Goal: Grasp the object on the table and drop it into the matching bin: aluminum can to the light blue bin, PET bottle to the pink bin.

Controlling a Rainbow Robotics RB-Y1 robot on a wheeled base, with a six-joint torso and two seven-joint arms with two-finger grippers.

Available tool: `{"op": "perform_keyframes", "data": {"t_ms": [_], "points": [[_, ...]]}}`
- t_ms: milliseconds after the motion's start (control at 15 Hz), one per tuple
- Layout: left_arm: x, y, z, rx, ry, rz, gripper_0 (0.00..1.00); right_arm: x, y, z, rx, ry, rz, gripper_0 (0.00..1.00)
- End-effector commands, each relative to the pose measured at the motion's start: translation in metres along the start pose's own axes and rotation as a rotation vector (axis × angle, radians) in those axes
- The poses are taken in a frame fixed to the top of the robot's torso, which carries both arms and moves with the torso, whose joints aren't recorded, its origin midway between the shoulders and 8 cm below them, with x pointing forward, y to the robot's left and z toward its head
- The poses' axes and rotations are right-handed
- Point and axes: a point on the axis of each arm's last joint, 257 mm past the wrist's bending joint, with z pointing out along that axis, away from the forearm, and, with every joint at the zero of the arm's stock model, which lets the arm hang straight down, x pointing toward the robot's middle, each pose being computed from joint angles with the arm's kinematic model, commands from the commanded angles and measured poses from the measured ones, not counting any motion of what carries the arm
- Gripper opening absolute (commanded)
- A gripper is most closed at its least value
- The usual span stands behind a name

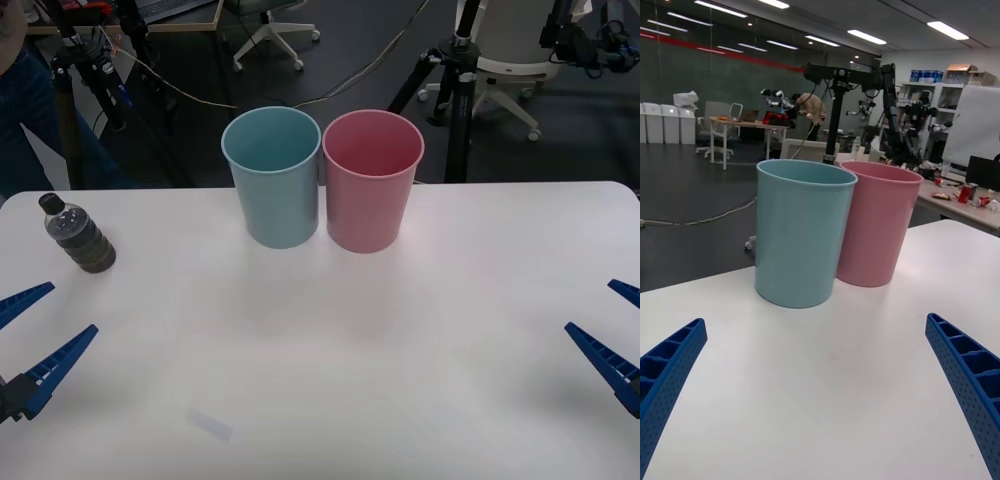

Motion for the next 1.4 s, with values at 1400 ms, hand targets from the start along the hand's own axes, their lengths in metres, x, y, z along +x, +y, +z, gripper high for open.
{"op": "perform_keyframes", "data": {"t_ms": [1400], "points": [[0.056, 0.072, -0.039, -0.393, 0.037, -0.031, 1.0, 0.0, 0.0, 0.0, 0.0, 0.0, 0.0, 1.0]]}}
